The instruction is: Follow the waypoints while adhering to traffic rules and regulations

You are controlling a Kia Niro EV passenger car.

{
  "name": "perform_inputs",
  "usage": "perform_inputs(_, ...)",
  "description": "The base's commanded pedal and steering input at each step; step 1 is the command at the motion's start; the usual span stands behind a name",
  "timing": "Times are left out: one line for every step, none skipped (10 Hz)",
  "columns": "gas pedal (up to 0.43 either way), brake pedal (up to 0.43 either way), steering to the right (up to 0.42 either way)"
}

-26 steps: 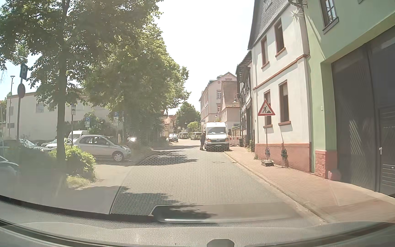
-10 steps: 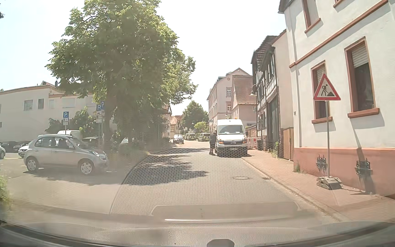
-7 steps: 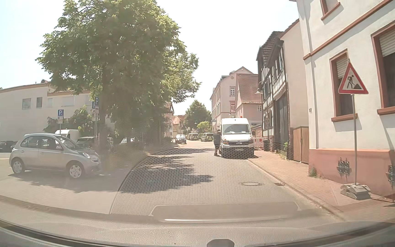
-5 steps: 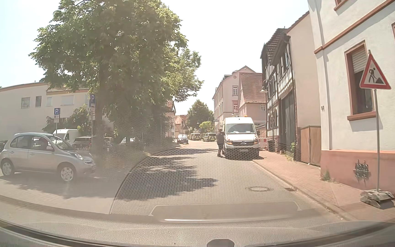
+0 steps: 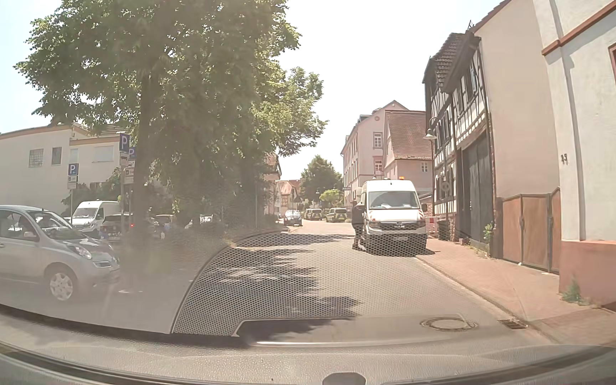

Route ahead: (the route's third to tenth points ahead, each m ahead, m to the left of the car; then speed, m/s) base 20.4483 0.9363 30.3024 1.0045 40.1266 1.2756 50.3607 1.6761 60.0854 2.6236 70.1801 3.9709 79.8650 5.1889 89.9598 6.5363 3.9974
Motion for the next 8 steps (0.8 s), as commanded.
perform_inputs(0.059, 0.0, -0.044)
perform_inputs(0.11, 0.0, -0.049)
perform_inputs(0.11, 0.0, -0.052)
perform_inputs(0.118, 0.0, -0.055)
perform_inputs(0.118, 0.0, -0.057)
perform_inputs(0.118, 0.0, -0.058)
perform_inputs(0.118, 0.0, -0.058)
perform_inputs(0.118, 0.0, -0.058)
